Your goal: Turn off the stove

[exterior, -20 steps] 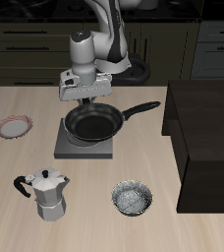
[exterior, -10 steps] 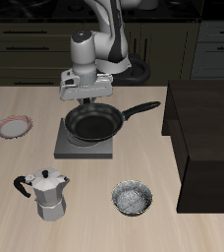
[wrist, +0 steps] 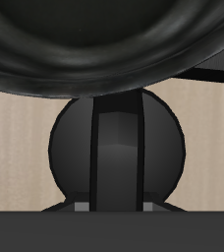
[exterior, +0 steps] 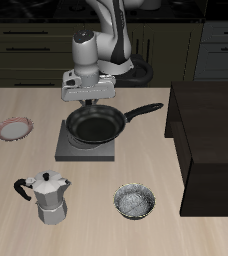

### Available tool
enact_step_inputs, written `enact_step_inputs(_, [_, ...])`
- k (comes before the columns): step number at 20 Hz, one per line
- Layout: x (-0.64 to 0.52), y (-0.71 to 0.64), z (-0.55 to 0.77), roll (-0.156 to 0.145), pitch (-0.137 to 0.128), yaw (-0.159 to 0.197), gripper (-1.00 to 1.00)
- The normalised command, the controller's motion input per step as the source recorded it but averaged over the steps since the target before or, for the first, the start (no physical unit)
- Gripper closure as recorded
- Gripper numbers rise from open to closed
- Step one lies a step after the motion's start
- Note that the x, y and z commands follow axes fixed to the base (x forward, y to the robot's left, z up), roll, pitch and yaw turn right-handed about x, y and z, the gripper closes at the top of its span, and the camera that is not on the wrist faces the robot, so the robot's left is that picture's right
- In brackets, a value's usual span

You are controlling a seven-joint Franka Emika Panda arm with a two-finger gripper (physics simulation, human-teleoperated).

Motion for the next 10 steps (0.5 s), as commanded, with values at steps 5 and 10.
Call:
enact_step_inputs(5, [0.02,0.01,0.01,-0.004,0.009,-0.06,1.0])
enact_step_inputs(10, [-0.01,0.02,0.02,0.011,0.006,-0.072,1.0])
